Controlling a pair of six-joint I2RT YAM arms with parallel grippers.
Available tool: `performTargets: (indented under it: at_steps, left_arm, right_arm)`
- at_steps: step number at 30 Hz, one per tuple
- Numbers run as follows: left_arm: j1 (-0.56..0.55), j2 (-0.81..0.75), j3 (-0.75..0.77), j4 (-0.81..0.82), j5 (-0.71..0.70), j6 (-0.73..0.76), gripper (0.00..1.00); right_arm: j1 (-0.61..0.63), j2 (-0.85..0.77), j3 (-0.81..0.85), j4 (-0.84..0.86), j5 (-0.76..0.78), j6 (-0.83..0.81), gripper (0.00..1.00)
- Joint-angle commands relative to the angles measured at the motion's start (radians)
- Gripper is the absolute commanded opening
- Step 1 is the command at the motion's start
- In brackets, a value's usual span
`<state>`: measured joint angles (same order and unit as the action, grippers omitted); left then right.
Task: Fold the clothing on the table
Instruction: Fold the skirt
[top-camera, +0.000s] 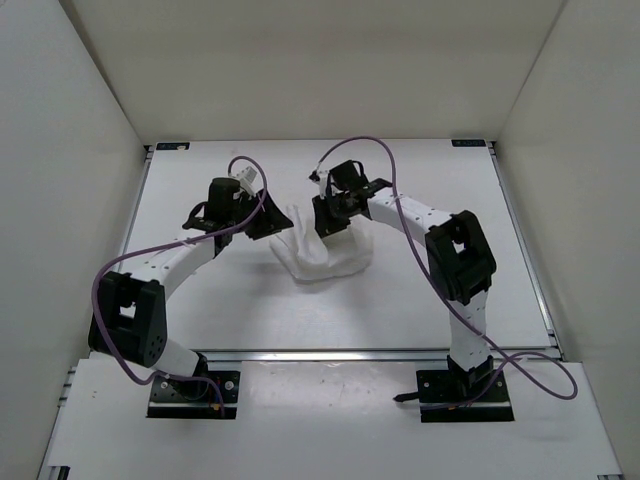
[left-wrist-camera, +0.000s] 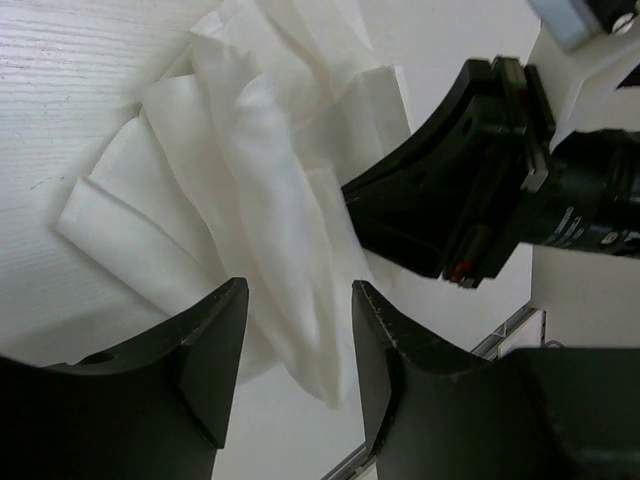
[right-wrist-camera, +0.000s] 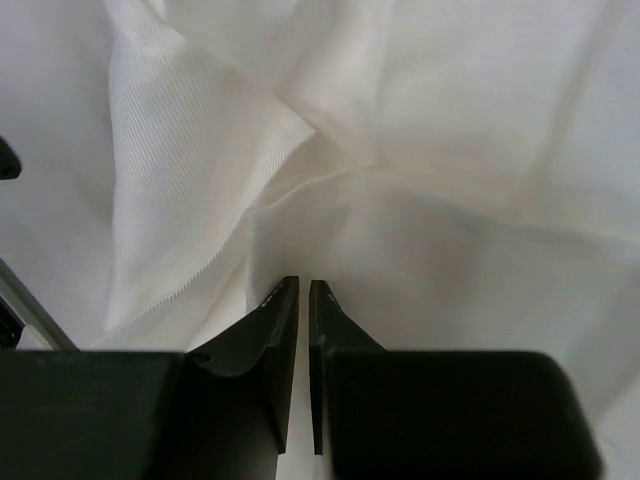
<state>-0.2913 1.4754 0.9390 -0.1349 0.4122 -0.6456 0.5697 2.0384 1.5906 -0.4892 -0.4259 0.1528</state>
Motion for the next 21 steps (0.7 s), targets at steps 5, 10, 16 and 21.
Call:
performTargets:
  at_steps: [5,10,16,21]
  left_arm:
    - [-0.023,-0.007,0.04,0.018,0.036,-0.012,0.57]
    - [-0.028,-0.032,-0.038,0.035,0.0,-0.031,0.58]
    - [-0.08,-0.041,-0.06,0.078,-0.006,-0.046,0.52]
    - [-0.163,0.052,-0.005,0.097,-0.018,-0.048,0.33]
  right_arm:
    - [0.013,-0.11,-0.131,0.168,-0.18,0.088,0.06]
    - [0.032,-0.047,-0.118,0.131,-0.189,0.065,0.04]
    - [-0.1,-0.208,-0.192,0.196,-0.189,0.103,0.02]
    - [-0.134,-0.219,-0.187,0.118,-0.122,0.028,0.0]
